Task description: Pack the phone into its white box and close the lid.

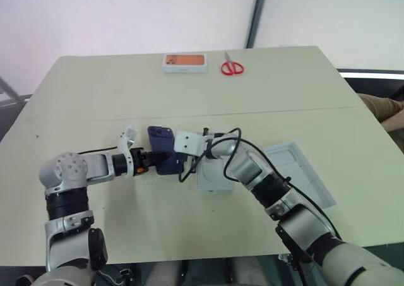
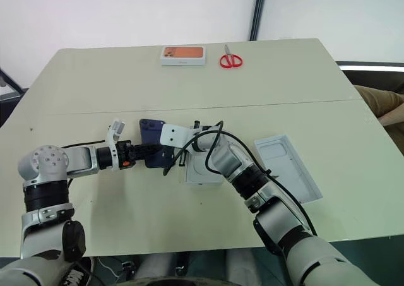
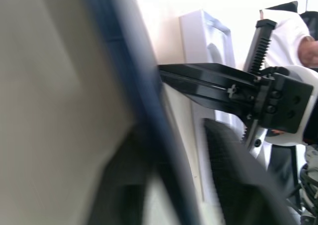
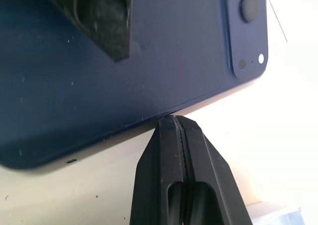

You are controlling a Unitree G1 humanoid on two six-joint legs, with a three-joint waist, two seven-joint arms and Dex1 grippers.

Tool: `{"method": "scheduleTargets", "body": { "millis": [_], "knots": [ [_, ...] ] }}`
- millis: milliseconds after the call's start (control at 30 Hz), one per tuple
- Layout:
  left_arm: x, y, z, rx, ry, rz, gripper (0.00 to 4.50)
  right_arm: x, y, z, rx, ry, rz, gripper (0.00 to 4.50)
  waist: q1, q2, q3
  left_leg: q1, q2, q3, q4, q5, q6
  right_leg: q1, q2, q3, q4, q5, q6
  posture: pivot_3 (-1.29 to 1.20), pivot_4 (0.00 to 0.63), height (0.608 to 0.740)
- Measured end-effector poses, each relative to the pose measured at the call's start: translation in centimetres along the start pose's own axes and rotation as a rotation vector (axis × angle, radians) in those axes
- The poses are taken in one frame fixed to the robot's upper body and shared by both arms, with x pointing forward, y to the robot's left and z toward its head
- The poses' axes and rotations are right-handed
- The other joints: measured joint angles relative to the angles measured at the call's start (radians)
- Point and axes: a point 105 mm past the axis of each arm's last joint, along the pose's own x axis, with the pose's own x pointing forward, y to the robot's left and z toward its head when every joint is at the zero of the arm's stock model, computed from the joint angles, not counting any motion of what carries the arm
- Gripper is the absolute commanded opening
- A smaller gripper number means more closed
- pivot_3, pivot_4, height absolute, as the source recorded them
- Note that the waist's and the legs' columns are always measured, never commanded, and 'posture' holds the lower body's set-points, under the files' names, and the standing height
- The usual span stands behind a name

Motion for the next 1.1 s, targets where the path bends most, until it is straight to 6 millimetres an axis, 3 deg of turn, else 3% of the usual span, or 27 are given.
{"method": "scheduleTargets", "body": {
  "millis": [267, 367, 700, 833, 933, 1033, 1100],
  "knots": [
    [0.2, 0.2, -0.1, -0.001, -0.008, -0.006, 0.65, 0.0, 0.0, 0.0, -0.002, 0.000, 0.000, 0.00, 0.001, 0.000, 0.000, 0.000, 0.000, 0.000, 0.000, 0.000, 0.001, 0.000, 0.000, 0.000, 0.000, 0.000, 0.000, 0.00, 0.150, 0.740],
    [0.2, 0.0, 0.0, -0.012, -0.015, -0.029, 0.03, 0.0, 0.0, -0.1, -0.001, 0.000, -0.001, 0.00, 0.001, 0.000, 0.000, 0.000, 0.000, 0.000, 0.000, -0.001, 0.001, 0.000, 0.000, 0.000, 0.000, 0.000, 0.000, 0.00, 0.150, 0.740],
    [0.1, 0.2, -0.1, -0.025, -0.029, -0.044, 0.03, -0.3, 0.1, -0.1, 0.053, -0.023, 0.012, 0.00, 0.002, 0.000, 0.000, 0.000, 0.000, 0.000, 0.000, -0.001, 0.001, 0.000, 0.000, 0.000, 0.000, 0.000, 0.000, 0.00, 0.150, 0.740],
    [-0.2, 0.1, 0.7, -0.029, -0.087, -0.069, 0.03, -1.2, 0.2, 0.2, 0.190, -0.111, 0.041, 0.00, 0.001, 0.000, 0.000, -0.005, 0.000, 0.000, 0.002, 0.000, 0.001, -0.001, 0.000, 0.000, 0.001, 0.000, 0.000, 0.00, 0.150, 0.740],
    [-1.1, -0.4, 1.5, -0.053, -0.154, -0.129, 0.03, -3.6, -0.9, 2.3, 0.329, -0.293, 0.071, 0.00, 0.001, 0.000, 0.000, -0.007, 0.000, 0.000, 0.002, 0.000, 0.000, -0.002, 0.000, 0.000, 0.001, 0.000, 0.000, 0.00, 0.150, 0.740],
    [-1.1, -1.3, 1.5, -0.075, -0.164, -0.205, 0.00, -6.3, -1.6, 4.9, 0.422, -0.467, 0.124, 0.91, 0.001, 0.000, 0.000, -0.007, 0.000, -0.001, 0.002, -0.001, 0.002, -0.002, 0.000, -0.001, 0.001, 0.000, 0.000, 0.00, 0.150, 0.740],
    [-1.0, -1.8, 1.3, -0.082, -0.157, -0.234, 0.00, -7.7, -0.9, 5.3, 0.397, -0.491, 0.172, 1.77, 0.006, 0.000, 0.000, -0.007, 0.000, -0.001, 0.003, -0.002, 0.004, -0.002, 0.000, -0.001, 0.000, 0.000, 0.000, 0.00, 0.150, 0.740]
  ]
}}
